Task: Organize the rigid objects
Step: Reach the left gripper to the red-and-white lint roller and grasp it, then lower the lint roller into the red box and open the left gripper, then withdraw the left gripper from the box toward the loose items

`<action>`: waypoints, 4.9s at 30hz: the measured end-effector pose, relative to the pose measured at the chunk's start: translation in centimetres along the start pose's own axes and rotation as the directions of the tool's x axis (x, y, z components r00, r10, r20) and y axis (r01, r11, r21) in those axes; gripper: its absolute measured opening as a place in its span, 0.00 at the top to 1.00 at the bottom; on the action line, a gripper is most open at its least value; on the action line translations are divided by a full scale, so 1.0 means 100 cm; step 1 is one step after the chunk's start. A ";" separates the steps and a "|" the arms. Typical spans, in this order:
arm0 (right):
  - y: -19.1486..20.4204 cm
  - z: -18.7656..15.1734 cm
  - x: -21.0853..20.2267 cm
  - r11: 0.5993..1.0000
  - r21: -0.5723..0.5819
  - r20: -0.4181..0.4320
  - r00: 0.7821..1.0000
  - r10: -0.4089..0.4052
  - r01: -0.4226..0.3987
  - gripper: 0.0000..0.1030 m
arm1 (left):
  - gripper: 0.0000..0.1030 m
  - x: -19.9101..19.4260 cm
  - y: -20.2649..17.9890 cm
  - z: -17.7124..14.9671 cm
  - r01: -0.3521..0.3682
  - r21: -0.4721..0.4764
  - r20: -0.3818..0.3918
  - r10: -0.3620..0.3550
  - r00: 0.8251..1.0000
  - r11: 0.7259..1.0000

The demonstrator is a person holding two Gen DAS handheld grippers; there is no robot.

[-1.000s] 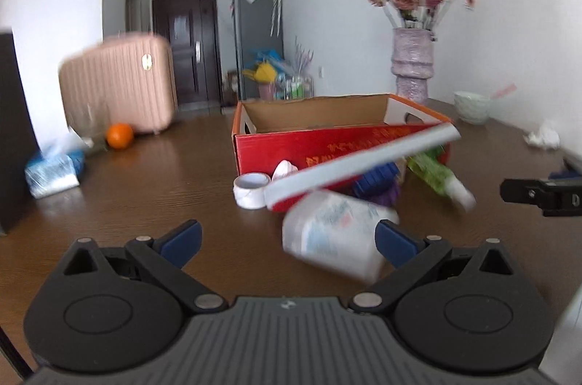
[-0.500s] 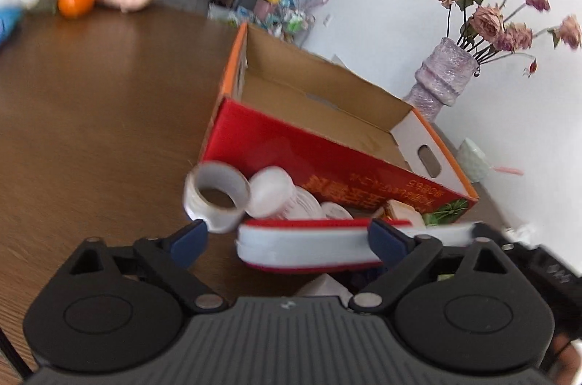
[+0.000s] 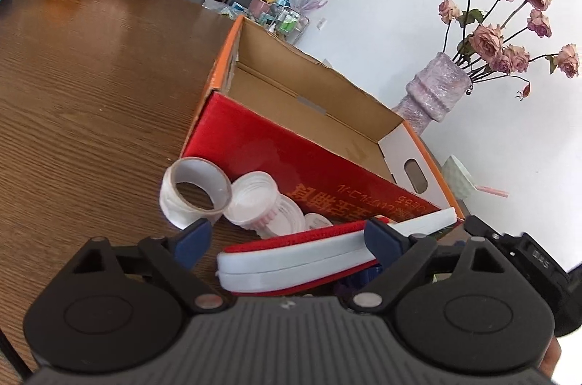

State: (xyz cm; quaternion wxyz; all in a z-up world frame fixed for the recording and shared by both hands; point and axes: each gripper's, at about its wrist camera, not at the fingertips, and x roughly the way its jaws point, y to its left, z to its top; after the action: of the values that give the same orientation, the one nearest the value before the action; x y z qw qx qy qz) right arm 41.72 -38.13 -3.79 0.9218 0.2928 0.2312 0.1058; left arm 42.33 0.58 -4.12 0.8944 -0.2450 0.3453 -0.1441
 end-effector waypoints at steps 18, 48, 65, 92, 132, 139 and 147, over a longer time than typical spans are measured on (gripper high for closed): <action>0.031 -0.003 0.030 0.998 -0.041 -0.050 0.998 0.038 -0.040 0.67 | 0.25 -0.014 0.017 -0.011 0.041 -0.099 -0.005 -0.042 0.999 0.994; 0.046 -0.029 -0.135 0.999 -0.020 0.118 0.992 0.051 -0.049 0.74 | 0.31 -0.124 -0.069 -0.042 0.056 0.075 0.174 -0.069 0.982 0.996; 0.054 0.048 -0.004 0.998 -0.034 0.177 0.983 0.049 -0.044 0.74 | 0.31 -0.021 -0.062 0.076 0.041 0.081 0.196 -0.057 0.979 0.996; 0.070 0.101 0.154 0.937 -0.309 0.038 0.986 -0.161 0.165 0.10 | 0.00 0.107 -0.059 0.160 -0.196 0.289 0.165 0.153 0.974 0.937; 0.111 -0.071 -0.206 0.857 -0.494 -0.027 0.983 -0.184 0.146 0.00 | 0.00 -0.214 -0.084 -0.100 -0.289 0.295 0.201 0.236 0.951 0.911; 0.072 -0.135 -0.230 0.846 -0.524 0.010 0.994 -0.108 0.097 0.00 | 0.00 -0.216 -0.071 -0.162 -0.298 0.329 0.193 0.245 0.950 0.896; 0.055 -0.144 -0.229 0.804 -0.587 0.030 0.995 -0.092 0.092 0.00 | 0.00 -0.184 -0.085 -0.162 -0.294 0.360 0.128 0.266 0.956 0.885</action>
State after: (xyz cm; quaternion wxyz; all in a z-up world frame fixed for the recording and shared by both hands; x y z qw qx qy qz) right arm 14.43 -34.21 -2.55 0.9711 -0.0179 0.2012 0.1271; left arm 17.20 -4.18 0.07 0.9483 -0.0224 0.3094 -0.0674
